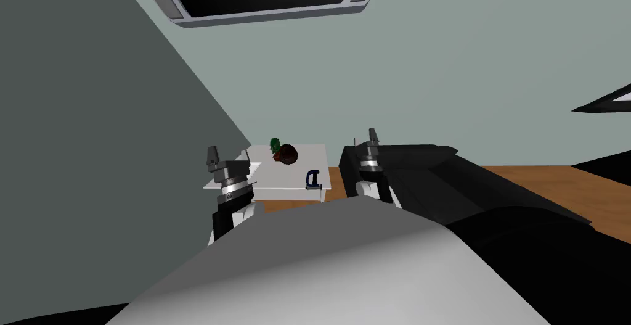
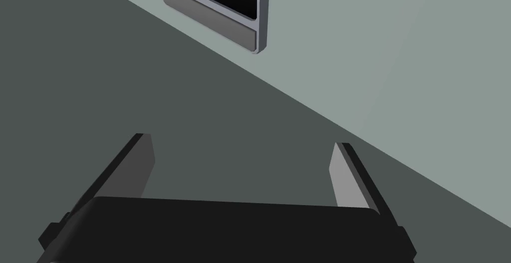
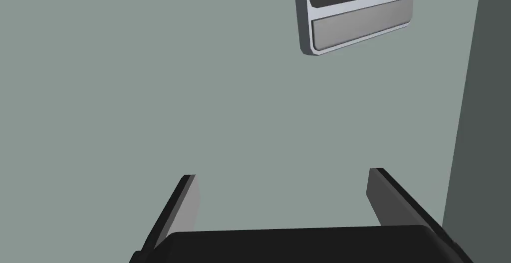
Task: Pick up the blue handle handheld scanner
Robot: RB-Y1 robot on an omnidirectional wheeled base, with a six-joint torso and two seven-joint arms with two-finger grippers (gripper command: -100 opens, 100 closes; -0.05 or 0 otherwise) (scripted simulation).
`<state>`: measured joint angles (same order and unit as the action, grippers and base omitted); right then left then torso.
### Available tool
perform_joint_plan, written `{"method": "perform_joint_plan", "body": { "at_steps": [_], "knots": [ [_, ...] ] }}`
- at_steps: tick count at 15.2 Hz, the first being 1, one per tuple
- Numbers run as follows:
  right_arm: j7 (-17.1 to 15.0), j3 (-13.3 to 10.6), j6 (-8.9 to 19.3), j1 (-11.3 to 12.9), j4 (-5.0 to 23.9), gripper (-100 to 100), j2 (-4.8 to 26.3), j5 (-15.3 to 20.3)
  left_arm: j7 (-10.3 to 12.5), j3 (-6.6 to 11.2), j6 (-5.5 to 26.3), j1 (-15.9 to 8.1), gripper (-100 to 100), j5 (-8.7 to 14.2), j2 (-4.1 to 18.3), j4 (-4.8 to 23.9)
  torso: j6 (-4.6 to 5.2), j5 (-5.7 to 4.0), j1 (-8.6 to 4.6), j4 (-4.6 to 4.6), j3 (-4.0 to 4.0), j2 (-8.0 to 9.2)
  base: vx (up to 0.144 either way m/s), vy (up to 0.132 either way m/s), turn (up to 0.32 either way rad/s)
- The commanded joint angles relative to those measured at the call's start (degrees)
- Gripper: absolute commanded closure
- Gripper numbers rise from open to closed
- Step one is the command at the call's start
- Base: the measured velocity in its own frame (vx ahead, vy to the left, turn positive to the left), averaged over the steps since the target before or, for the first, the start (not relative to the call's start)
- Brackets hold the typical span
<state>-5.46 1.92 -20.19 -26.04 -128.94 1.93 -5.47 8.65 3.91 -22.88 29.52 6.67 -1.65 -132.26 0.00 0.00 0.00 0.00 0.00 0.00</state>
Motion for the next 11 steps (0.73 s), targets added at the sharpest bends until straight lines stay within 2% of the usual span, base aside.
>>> {"method": "perform_joint_plan", "body": {
  "at_steps": [1, 4, 5, 7, 8, 9, 10, 11],
  "knots": [
    [-1.45, 0.20, 1.18, 0.78, 1.28, -100, 1.87, -0.35, 0.00, 0.00, 0.00, 0.00, 0, 0.00, 0.00, 0.00, 0.00, 0.00, 0.00, 0.00, 0.00, 0.00, -0.056, -0.019, -0.016],
    [-4.97, 0.70, 4.07, 2.68, 4.43, -100, 4.12, -1.21, 0.00, 0.00, 0.00, -0.01, 0, 0.00, 0.00, 0.00, 0.00, -0.05, -0.23, 0.08, 0.22, 0.40, -0.122, -0.051, 0.016],
    [-4.99, 0.70, 4.07, 2.68, 4.43, -100, 4.12, -1.21, 0.00, 0.00, 0.00, -0.02, 0, 0.00, 0.00, 0.00, -0.01, -0.06, -0.23, 0.09, 0.26, 0.46, -0.099, -0.031, 0.029],
    [-7.96, 1.17, 6.68, 4.48, 7.30, -100, 5.31, -2.03, 0.00, 0.00, 0.00, -0.01, 0, 0.00, 0.00, 0.00, -0.01, -0.04, -0.15, 0.08, 0.21, 0.37, -0.059, -0.018, 0.037],
    [-8.35, 1.17, 6.81, 4.48, 7.42, -100, 5.31, -2.03, 0.00, 0.00, 0.00, -0.01, 0, 0.00, 0.00, 0.00, -0.02, -0.03, -0.13, 0.07, 0.17, 0.29, -0.040, -0.012, 0.038],
    [-10.13, 1.44, 8.40, 5.53, 9.15, -100, 5.80, -2.50, 0.00, 0.00, 0.00, -0.01, 0, 0.00, 0.00, 0.00, -0.01, -0.03, -0.10, 0.05, 0.13, 0.22, -0.032, -0.007, 0.045],
    [-10.30, 1.44, 8.40, 5.53, 9.15, -100, 5.80, -2.50, 0.00, 0.00, 0.00, -0.01, 0, 0.00, 0.00, 0.00, -0.02, -0.02, -0.08, 0.04, 0.10, 0.17, -0.024, -0.003, 0.038],
    [-12.32, 1.74, 10.12, 6.66, 11.02, -100, 6.23, -3.01, 0.00, 0.00, 0.00, -0.01, 0, 0.00, 0.00, 0.00, -0.01, -0.02, -0.06, 0.03, 0.08, 0.13, -0.022, 0.000, 0.039]
  ]
}}
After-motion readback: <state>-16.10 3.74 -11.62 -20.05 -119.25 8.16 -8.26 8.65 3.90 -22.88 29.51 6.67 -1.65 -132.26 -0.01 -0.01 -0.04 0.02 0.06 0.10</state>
